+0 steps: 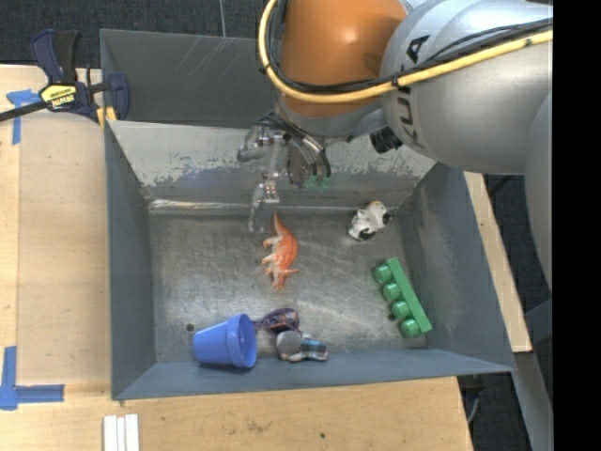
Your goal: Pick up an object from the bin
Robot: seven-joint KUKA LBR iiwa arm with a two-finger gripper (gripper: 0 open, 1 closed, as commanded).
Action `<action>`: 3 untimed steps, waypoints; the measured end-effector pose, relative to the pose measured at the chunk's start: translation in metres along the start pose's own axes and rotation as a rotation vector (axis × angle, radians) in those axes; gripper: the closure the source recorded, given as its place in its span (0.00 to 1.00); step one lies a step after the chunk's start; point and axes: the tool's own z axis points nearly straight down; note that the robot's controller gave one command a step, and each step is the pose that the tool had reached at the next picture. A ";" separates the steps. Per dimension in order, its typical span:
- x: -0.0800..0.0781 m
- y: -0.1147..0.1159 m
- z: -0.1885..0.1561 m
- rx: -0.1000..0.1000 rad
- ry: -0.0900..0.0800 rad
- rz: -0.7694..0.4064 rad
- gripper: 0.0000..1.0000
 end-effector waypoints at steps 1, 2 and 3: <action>0.004 -0.025 0.052 0.000 -0.003 -0.097 0.00; 0.010 -0.052 0.077 0.001 0.004 -0.375 0.00; 0.022 -0.082 0.089 0.001 0.001 -0.512 0.00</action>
Offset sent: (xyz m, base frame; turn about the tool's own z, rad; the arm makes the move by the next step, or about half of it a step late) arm -0.0127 -0.0674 -0.0817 -0.4676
